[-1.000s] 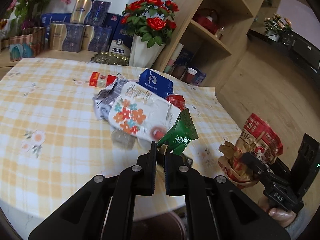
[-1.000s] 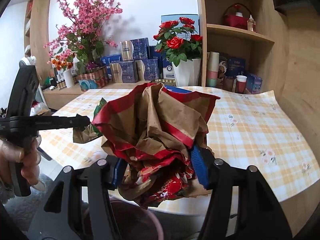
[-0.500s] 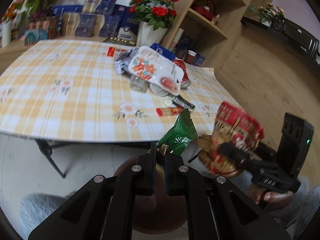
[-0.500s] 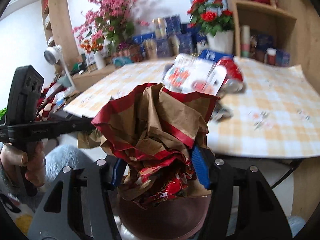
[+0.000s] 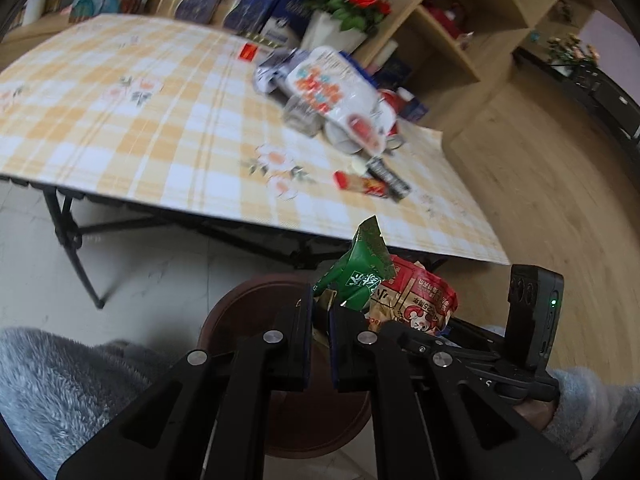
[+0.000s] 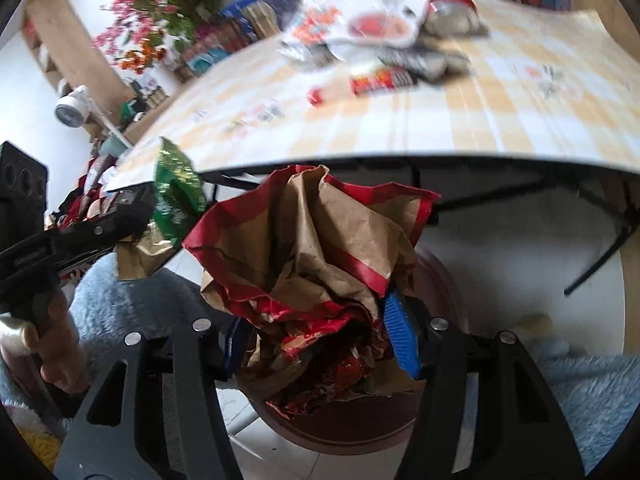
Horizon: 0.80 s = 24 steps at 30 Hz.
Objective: Collect trash
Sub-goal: 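Carry the paper bag and green wrapper down to the brown bin and release both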
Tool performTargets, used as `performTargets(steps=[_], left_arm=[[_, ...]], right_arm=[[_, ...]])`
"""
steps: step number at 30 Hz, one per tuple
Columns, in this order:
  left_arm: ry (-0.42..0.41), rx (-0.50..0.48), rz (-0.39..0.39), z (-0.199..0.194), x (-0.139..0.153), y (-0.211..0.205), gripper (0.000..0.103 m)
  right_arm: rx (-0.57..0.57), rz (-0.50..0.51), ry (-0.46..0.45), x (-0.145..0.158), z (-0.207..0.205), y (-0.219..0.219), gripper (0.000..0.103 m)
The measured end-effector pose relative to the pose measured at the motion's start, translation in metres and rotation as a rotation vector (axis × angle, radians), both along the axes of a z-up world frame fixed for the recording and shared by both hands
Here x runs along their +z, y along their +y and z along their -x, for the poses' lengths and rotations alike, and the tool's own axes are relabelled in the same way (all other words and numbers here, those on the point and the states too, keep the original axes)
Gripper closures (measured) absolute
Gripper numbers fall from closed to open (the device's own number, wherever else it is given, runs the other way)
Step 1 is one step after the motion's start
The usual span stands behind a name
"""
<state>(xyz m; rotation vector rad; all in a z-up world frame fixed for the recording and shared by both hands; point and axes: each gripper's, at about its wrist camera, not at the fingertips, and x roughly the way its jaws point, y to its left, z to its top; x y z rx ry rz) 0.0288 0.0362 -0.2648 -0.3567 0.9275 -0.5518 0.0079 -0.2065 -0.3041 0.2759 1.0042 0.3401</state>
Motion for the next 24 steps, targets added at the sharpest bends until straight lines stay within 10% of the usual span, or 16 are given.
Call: performTargets(steps=[9,24], left_arm=[[0.035,0.007,-0.006,-0.004,-0.008,0.001,0.096],[0.024,-0.012,-0.043,-0.002,-0.007,-0.007,0.096]], right_arm=[[-0.125,-0.039,0.18,-0.038,-0.015,-0.022,0.04],[-0.128,0.002,0.134,-0.03,-0.016,-0.024,0.018]])
